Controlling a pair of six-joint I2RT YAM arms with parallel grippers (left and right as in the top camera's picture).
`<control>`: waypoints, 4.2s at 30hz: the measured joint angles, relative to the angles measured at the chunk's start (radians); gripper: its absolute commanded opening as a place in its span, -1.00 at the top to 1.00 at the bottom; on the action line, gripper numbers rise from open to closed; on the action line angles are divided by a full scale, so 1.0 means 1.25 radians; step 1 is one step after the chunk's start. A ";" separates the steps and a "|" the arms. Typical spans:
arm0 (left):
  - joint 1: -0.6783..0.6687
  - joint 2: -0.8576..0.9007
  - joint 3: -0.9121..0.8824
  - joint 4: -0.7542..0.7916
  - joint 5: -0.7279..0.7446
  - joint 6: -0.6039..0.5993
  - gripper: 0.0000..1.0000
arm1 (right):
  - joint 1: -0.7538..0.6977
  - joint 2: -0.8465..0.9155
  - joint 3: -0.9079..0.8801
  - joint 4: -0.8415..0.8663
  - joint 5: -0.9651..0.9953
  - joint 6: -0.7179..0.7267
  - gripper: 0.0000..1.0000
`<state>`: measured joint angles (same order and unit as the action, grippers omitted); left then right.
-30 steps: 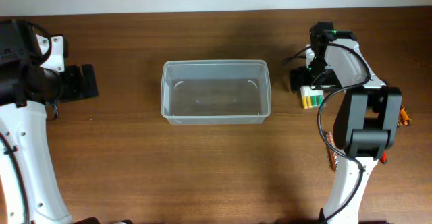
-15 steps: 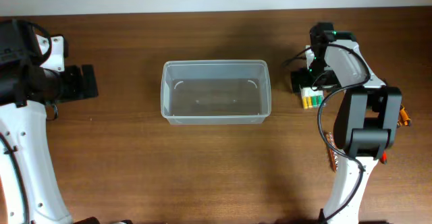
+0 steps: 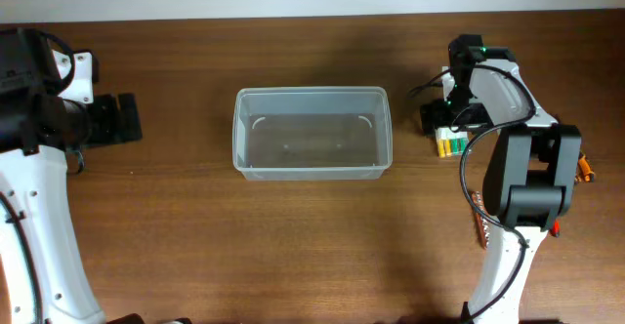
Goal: Pack container
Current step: 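Lower the right gripper and grasp the screwdriver bit pack, then lift the bit pack and carry it over the container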
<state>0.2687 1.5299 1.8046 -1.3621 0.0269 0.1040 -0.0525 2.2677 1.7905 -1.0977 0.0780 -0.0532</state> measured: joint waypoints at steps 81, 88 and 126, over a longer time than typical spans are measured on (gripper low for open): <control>0.000 0.000 0.000 -0.006 0.000 0.000 -0.98 | -0.025 0.024 0.070 -0.073 -0.034 -0.015 -0.14; 0.000 0.000 0.000 -0.006 0.000 0.000 -0.98 | -0.020 0.026 0.273 -0.193 -0.073 -0.015 -0.15; 0.000 0.000 0.000 0.013 0.000 0.000 -0.98 | 0.571 0.027 0.395 -0.186 -0.106 -0.270 -0.25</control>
<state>0.2687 1.5299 1.8046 -1.3460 0.0265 0.1040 0.6617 2.3013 2.2837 -1.3296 -0.0544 -0.3908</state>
